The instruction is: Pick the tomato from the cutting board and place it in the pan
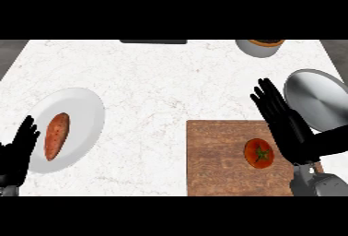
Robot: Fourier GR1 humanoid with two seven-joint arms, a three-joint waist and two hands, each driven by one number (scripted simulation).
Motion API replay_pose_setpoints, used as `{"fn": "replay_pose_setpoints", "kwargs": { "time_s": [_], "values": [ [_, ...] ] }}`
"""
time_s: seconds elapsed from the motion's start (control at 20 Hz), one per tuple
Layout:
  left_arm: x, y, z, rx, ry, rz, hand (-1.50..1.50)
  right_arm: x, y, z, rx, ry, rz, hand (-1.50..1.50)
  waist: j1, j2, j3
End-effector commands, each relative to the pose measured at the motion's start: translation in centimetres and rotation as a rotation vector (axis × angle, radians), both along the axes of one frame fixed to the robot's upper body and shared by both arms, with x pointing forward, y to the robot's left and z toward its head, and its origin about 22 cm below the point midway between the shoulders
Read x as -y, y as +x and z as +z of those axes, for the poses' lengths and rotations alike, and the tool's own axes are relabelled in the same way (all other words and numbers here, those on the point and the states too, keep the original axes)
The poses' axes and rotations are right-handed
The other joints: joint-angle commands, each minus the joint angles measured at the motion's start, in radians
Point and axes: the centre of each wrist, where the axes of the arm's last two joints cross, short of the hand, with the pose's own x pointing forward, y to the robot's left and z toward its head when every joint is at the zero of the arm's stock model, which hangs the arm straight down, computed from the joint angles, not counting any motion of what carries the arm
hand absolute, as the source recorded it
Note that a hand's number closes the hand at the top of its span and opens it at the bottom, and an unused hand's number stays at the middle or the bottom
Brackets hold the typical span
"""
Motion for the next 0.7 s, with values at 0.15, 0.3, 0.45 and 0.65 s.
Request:
{"fn": "replay_pose_setpoints", "kwargs": {
  "time_s": [0.15, 0.3, 0.45, 0.65],
  "values": [
    [4.3, 4.7, 4.6, 0.252, -0.001, -0.162, 0.00, 2.6, 0.2, 0.2, 0.161, -0.165, 0.327, 1.50, -0.031, 0.004, 0.006],
    [6.7, 6.3, 6.5, 0.345, -0.038, -0.280, 0.00, 5.9, 0.2, -0.2, 0.213, -0.375, 0.396, 1.50, -0.044, 0.007, 0.008],
    [7.1, 5.7, 5.4, 0.323, -0.044, -0.233, 0.00, 8.3, -0.8, 0.7, 0.515, -0.493, 0.103, -1.50, -0.085, -0.005, 0.009],
    [7.1, 5.6, 5.4, 0.329, -0.039, -0.221, 0.00, 13.7, -4.3, 0.7, 0.668, -0.629, -0.020, -1.50, -0.094, -0.007, 0.007]
  ]
}}
